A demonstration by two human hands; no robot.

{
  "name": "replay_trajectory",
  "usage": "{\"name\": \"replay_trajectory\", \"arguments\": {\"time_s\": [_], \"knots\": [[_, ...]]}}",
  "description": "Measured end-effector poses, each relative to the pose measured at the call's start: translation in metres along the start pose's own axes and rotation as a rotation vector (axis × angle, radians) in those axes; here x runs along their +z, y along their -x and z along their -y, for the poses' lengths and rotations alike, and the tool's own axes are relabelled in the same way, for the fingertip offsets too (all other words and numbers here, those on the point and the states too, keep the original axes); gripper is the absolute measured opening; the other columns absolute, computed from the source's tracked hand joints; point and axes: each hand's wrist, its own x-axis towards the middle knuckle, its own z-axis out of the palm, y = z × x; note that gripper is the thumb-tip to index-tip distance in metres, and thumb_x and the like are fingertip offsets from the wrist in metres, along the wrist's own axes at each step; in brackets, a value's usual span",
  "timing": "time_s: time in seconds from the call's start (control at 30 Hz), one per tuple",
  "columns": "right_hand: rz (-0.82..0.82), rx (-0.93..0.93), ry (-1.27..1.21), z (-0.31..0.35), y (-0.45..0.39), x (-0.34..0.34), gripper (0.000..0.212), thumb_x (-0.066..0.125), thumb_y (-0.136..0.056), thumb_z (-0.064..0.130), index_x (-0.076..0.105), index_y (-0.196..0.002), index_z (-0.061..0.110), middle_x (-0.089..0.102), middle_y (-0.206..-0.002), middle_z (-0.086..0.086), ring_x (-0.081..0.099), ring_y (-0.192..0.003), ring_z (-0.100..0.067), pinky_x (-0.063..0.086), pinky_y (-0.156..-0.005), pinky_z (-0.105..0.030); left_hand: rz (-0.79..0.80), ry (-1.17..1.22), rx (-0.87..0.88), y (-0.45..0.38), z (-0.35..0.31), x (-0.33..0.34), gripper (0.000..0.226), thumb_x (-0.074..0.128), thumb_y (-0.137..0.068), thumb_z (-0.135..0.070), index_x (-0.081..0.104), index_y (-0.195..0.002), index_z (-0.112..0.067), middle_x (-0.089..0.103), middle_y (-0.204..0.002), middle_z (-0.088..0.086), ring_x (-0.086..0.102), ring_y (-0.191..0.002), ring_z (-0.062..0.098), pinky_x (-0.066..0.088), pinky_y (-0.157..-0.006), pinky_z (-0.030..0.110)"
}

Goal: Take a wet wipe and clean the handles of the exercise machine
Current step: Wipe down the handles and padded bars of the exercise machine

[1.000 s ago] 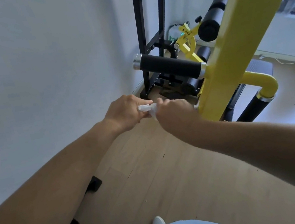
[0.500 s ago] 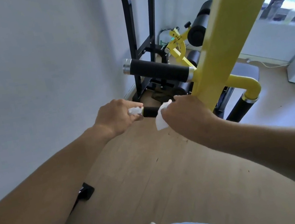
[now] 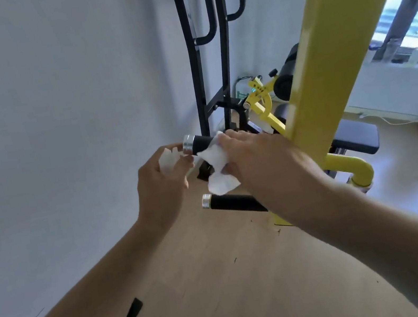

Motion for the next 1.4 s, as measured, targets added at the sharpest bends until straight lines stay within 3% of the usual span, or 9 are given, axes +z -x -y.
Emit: {"name": "replay_trajectory", "arguments": {"time_s": [0.1, 0.3, 0.47, 0.77, 0.87, 1.0, 1.1, 1.23, 1.4], "knots": [[0.065, 0.028, -0.011, 0.007, -0.007, 0.013, 0.066, 0.043, -0.104, 0.048, 0.024, -0.157, 0.013, 0.041, -0.156, -0.001, 0.040, -0.142, -0.017, 0.036, -0.111, -0.028, 0.080, 0.005, 0.003, -0.004, -0.003, -0.007, 0.017, 0.055, -0.100, -0.030, 0.070, -0.093, -0.026, 0.071, -0.074, 0.005, 0.054, -0.052, 0.013, 0.042, -0.050, 0.020], [0.083, 0.070, -0.077, 0.017, -0.049, 0.032, 0.050, 0.054, -0.102, 0.041, 0.041, -0.141, 0.013, 0.066, -0.120, -0.007, 0.067, -0.104, -0.024, 0.047, -0.076, -0.031, 0.177, 0.039, -0.026, -0.015, -0.007, -0.009, 0.022, 0.057, -0.099, -0.040, 0.068, -0.104, -0.022, 0.069, -0.078, 0.002, 0.056, -0.054, 0.011, 0.044, -0.049, 0.025], [0.166, 0.125, 0.179, -0.005, -0.012, 0.006, 0.046, 0.037, -0.099, -0.003, 0.035, -0.144, 0.004, 0.061, -0.113, -0.012, 0.060, -0.088, -0.024, 0.042, -0.057, -0.030, 0.194, 0.033, -0.026, -0.017, -0.013, -0.012, 0.018, 0.056, -0.100, -0.040, 0.069, -0.105, -0.029, 0.070, -0.081, -0.001, 0.053, -0.055, 0.004, 0.044, -0.050, 0.020], [0.037, 0.042, 0.001, 0.024, -0.042, 0.027, 0.044, 0.046, -0.105, 0.021, 0.036, -0.146, 0.008, 0.064, -0.122, -0.009, 0.064, -0.110, -0.023, 0.048, -0.086, -0.031, 0.189, -0.083, 0.065, -0.014, -0.024, -0.012, 0.023, 0.055, -0.102, -0.025, 0.077, -0.096, -0.023, 0.061, -0.052, -0.018, 0.050, -0.049, 0.000, 0.036, -0.053, 0.007], [0.127, 0.127, 0.139, 0.010, -0.021, 0.012, 0.011, 0.040, -0.103, 0.008, 0.041, -0.114, 0.011, 0.051, -0.088, -0.005, 0.062, -0.089, -0.023, 0.048, -0.072, -0.031, 0.206, -0.089, 0.060, -0.018, -0.025, -0.013, 0.022, 0.055, -0.101, -0.032, 0.073, -0.105, -0.021, 0.065, -0.063, -0.013, 0.054, -0.054, 0.001, 0.040, -0.054, 0.007], [0.183, 0.227, 0.257, 0.004, -0.004, -0.004, 0.022, 0.041, -0.101, 0.003, 0.026, -0.092, 0.015, 0.036, -0.074, -0.003, 0.052, -0.072, -0.021, 0.044, -0.060, -0.030, 0.232, -0.085, 0.041, -0.020, -0.023, -0.010, 0.025, 0.054, -0.101, -0.037, 0.070, -0.112, -0.022, 0.069, -0.076, -0.005, 0.050, -0.051, 0.005, 0.042, -0.052, 0.012], [0.068, 0.169, 0.214, 0.015, -0.022, 0.017, 0.018, 0.044, -0.105, 0.018, 0.050, -0.115, 0.006, 0.059, -0.096, -0.007, 0.065, -0.087, -0.023, 0.044, -0.066, -0.031, 0.214, -0.086, 0.050, -0.020, -0.023, -0.010, 0.022, 0.055, -0.101, -0.037, 0.073, -0.103, -0.025, 0.068, -0.069, -0.012, 0.053, -0.052, -0.001, 0.041, -0.058, 0.016], [0.046, 0.097, 0.207, 0.023, -0.029, 0.038, 0.041, 0.042, -0.103, 0.024, 0.044, -0.137, 0.002, 0.064, -0.115, -0.014, 0.066, -0.102, -0.029, 0.049, -0.089, -0.039, 0.183, -0.147, 0.108, -0.017, -0.022, -0.010, 0.021, 0.054, -0.102, -0.031, 0.072, -0.095, -0.021, 0.060, -0.055, -0.021, 0.053, -0.053, -0.001, 0.036, -0.052, 0.004], [0.166, 0.205, 0.523, -0.001, 0.003, 0.018, 0.046, 0.027, -0.104, 0.019, 0.036, -0.141, -0.006, 0.059, -0.126, -0.019, 0.061, -0.111, -0.034, 0.037, -0.107, -0.045, 0.170, -0.135, 0.086, -0.018, -0.017, -0.008, 0.024, 0.054, -0.100, -0.042, 0.072, -0.102, -0.028, 0.072, -0.078, -0.003, 0.049, -0.054, 0.011, 0.041, -0.054, 0.020]]}}
